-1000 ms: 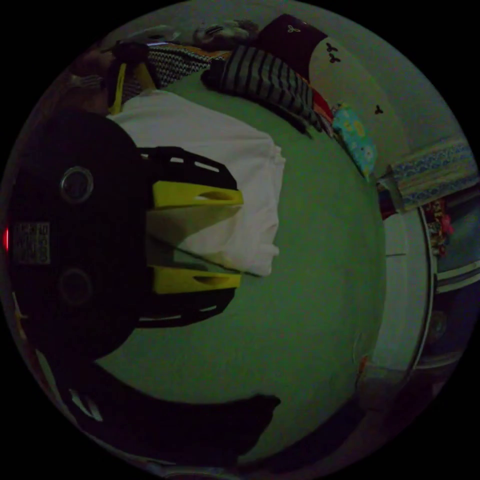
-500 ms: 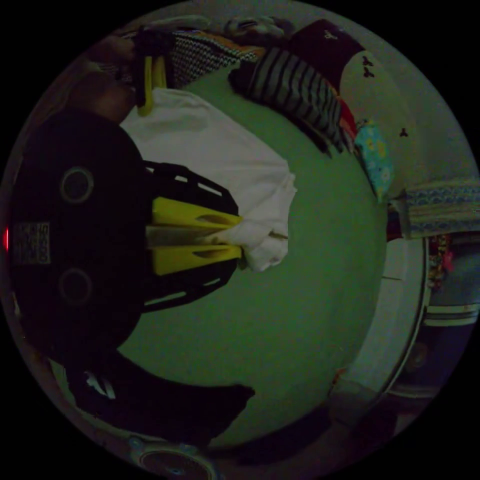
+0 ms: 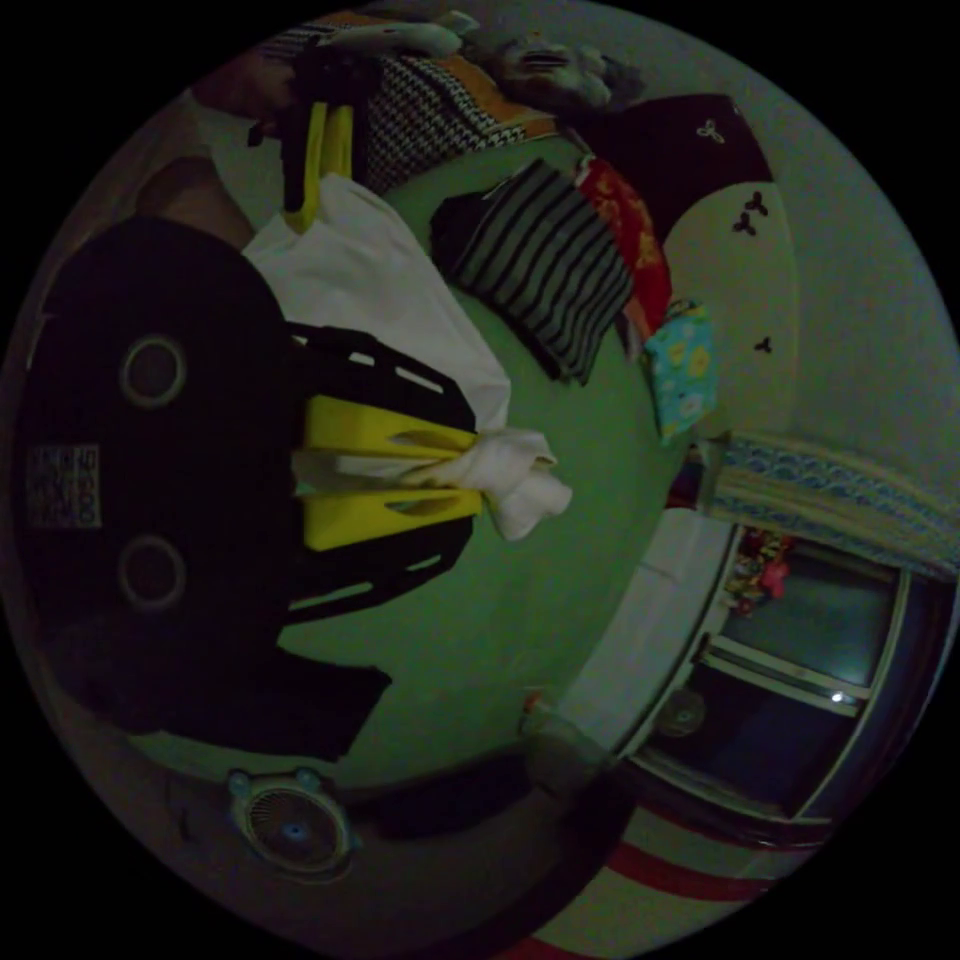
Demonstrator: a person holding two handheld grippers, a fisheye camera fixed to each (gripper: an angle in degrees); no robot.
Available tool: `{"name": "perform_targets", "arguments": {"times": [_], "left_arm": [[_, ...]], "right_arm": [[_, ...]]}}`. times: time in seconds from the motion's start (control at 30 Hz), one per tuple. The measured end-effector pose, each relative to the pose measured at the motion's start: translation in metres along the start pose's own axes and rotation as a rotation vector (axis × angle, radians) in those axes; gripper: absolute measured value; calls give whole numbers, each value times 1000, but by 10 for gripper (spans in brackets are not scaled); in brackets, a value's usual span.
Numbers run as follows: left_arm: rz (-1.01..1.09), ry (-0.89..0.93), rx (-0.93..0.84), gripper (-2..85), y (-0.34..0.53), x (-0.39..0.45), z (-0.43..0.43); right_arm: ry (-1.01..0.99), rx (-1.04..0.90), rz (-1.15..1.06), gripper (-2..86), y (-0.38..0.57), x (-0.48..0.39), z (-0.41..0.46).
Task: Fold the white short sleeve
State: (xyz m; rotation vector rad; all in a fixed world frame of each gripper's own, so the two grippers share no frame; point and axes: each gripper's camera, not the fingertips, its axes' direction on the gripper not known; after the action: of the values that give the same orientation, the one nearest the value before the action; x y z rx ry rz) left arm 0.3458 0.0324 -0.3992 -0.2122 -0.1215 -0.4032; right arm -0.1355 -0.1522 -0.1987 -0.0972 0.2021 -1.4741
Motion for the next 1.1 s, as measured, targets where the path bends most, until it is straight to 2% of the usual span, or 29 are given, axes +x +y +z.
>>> {"name": "perform_targets", "arguments": {"times": [0.17, 0.3, 0.4, 0.47, 0.53, 0.67, 0.77, 0.9, 0.97, 1.03, 1.1], "left_arm": [[8, -79, 135, 81, -7, -48, -112], [-17, -181, 219, 81, -25, -98, -209], [-65, -270, 216, 82, -46, -140, -255], [-105, -310, 178, 83, -59, -171, -264], [-173, -326, 113, 86, -72, -224, -254], [-335, -278, -58, 88, -77, -306, -222], [-316, -236, -9, 87, -71, -327, -237], [-255, -231, -32, 87, -70, -342, -259], [-261, -223, -39, 88, -70, -348, -266], [-264, -217, -44, 89, -70, -353, -276], [-268, -212, -52, 90, -70, -355, -284]], "right_arm": [[-69, 177, -46, 5, -82, -72, -42], [-119, 239, -40, 7, -144, -117, -45], [-205, 179, 15, 27, -186, -145, -12], [-258, -10, 39, 73, -203, -169, 41], [-288, -168, 26, 100, -195, -191, 81], [-424, -237, -90, 121, -123, -255, 123], [-432, -209, -241, 137, -61, -301, 124], [-430, -107, -308, 138, -9, -339, 111], [-248, -99, -321, 91, 5, -359, 118], [-220, -114, -345, 2, 8, -364, 123], [-249, -130, -351, -10, 7, -359, 119]]}}
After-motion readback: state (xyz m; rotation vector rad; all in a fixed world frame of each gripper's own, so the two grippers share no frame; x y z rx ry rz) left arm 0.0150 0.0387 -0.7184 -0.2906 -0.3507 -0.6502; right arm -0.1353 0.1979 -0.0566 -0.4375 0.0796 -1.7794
